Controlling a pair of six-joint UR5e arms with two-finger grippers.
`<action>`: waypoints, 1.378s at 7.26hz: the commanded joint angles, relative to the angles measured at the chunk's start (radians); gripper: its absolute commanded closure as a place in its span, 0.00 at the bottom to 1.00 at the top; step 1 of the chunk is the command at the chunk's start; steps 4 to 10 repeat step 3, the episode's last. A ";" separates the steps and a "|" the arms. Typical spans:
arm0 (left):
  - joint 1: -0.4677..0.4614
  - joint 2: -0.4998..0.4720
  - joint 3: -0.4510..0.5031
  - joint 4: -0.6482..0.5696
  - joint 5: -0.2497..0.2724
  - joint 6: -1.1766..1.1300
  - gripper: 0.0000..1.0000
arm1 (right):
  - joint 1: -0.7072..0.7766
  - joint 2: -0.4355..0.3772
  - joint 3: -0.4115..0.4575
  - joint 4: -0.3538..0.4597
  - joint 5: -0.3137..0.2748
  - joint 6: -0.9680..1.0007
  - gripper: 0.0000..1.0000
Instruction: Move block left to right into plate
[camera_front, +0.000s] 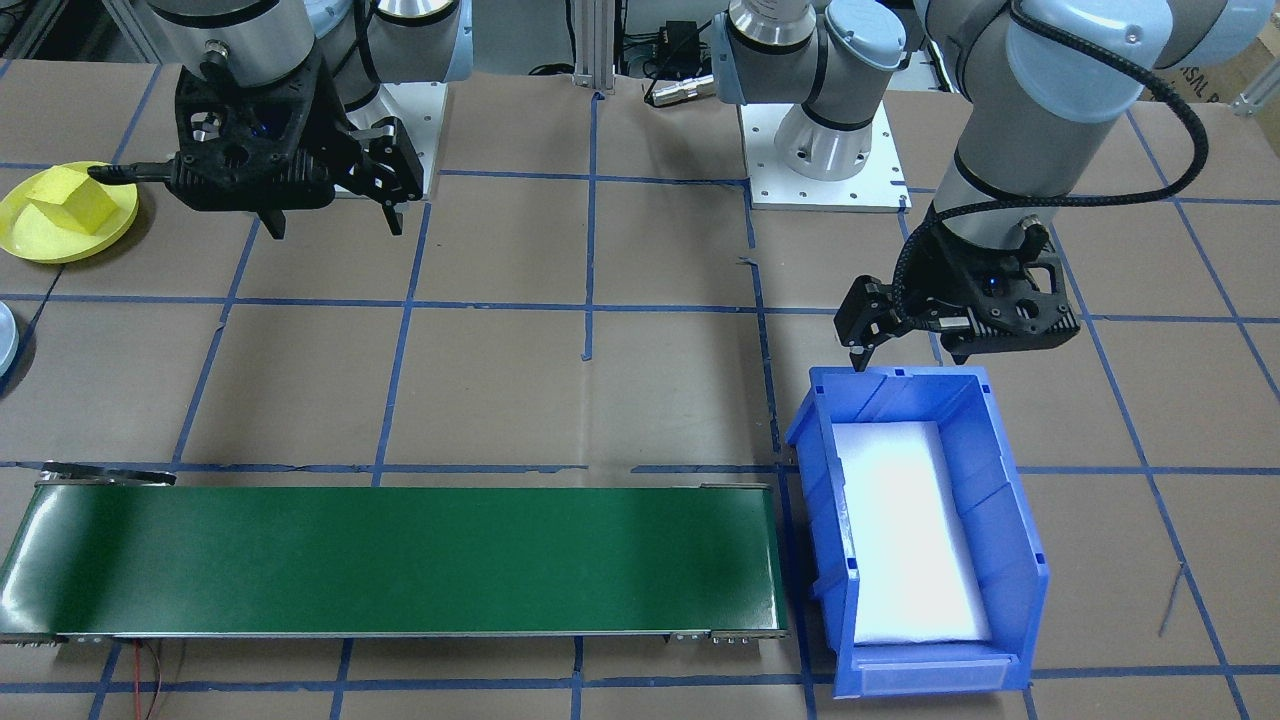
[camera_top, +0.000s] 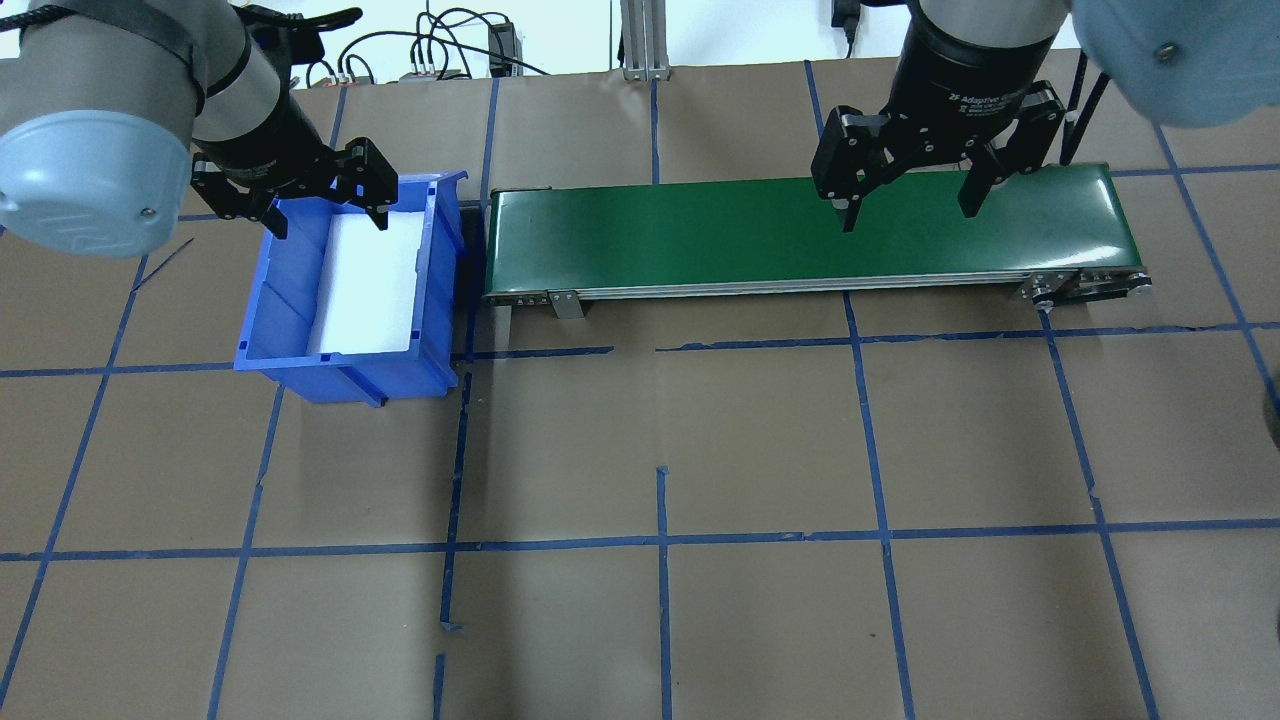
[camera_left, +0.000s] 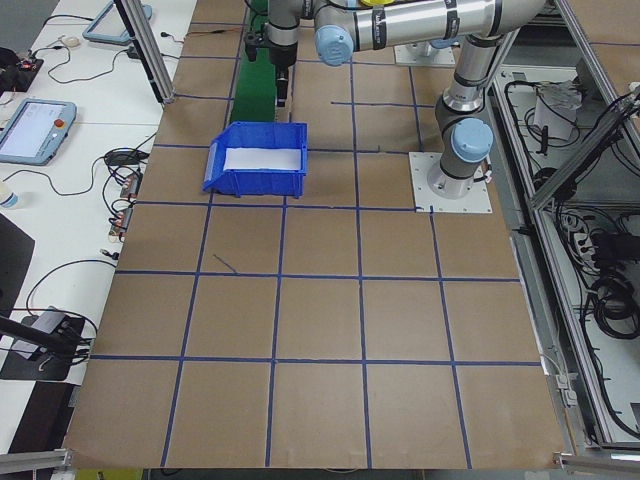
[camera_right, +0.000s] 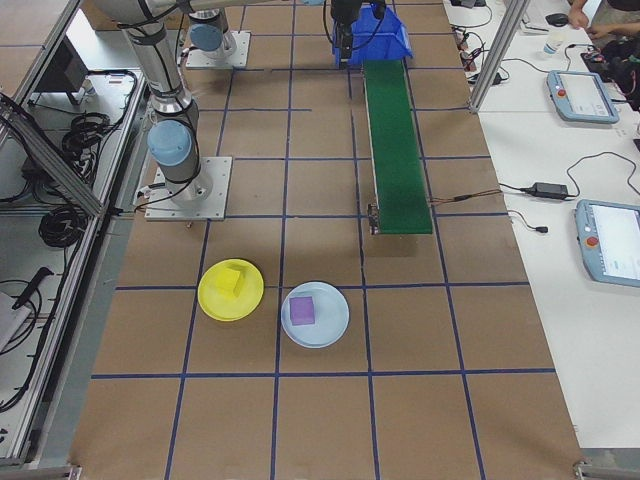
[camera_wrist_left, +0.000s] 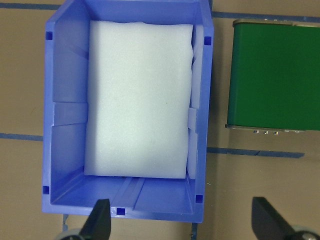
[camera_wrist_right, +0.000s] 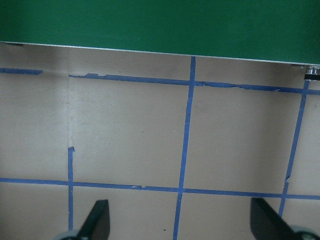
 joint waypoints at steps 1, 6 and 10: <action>0.000 0.000 0.000 0.000 -0.001 0.000 0.00 | -0.022 0.001 0.005 0.006 0.012 0.000 0.00; 0.000 0.000 0.000 0.000 0.000 0.000 0.00 | -0.041 0.001 0.010 0.007 0.032 0.000 0.00; 0.000 0.000 0.000 0.000 0.000 0.000 0.00 | -0.041 0.001 0.010 0.007 0.032 0.000 0.00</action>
